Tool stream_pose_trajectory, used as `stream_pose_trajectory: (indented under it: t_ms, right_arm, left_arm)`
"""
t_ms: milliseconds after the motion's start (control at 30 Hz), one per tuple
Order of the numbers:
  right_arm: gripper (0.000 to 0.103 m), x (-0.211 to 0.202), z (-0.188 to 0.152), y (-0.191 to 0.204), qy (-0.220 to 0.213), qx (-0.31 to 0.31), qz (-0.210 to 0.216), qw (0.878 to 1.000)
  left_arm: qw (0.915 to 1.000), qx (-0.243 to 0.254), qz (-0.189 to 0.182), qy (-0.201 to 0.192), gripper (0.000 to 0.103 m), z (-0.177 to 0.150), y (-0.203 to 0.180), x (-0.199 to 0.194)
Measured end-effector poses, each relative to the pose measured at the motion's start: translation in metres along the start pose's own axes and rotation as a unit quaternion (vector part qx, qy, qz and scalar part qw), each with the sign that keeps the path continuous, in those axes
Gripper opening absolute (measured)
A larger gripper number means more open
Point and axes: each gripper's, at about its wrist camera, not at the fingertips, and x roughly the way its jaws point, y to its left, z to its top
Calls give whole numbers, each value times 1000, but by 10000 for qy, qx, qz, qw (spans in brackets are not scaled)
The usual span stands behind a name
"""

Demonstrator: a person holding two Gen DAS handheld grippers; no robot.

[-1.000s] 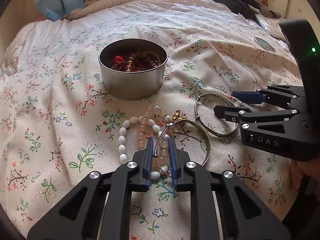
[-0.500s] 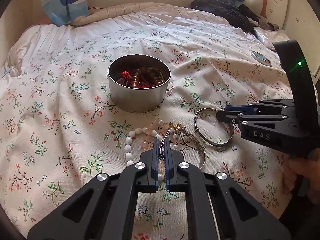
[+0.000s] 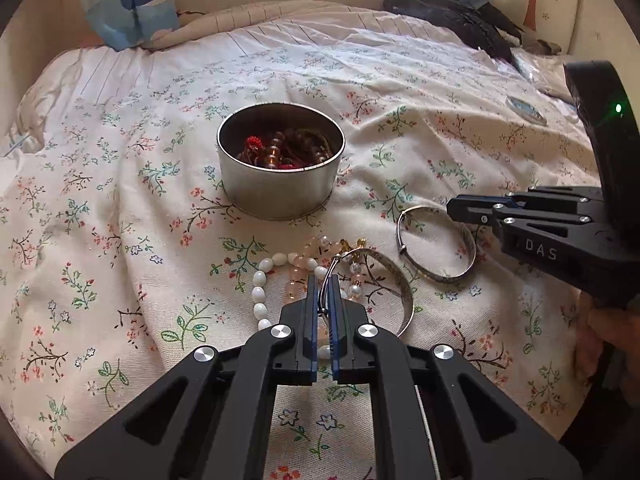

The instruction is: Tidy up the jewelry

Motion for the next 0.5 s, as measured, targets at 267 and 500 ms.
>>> stream_pose_trajectory:
  t_ms: [267,500]
  right_arm:
    - [6,-6,3,3,-128,19,316,9994]
    - [81,0,-3,29,-29,-521,293,9982]
  left_arm:
    - [9987,-357,-120,-345,0,5,12,-13]
    - [9991,-408,89,-40,1,3,19,-1]
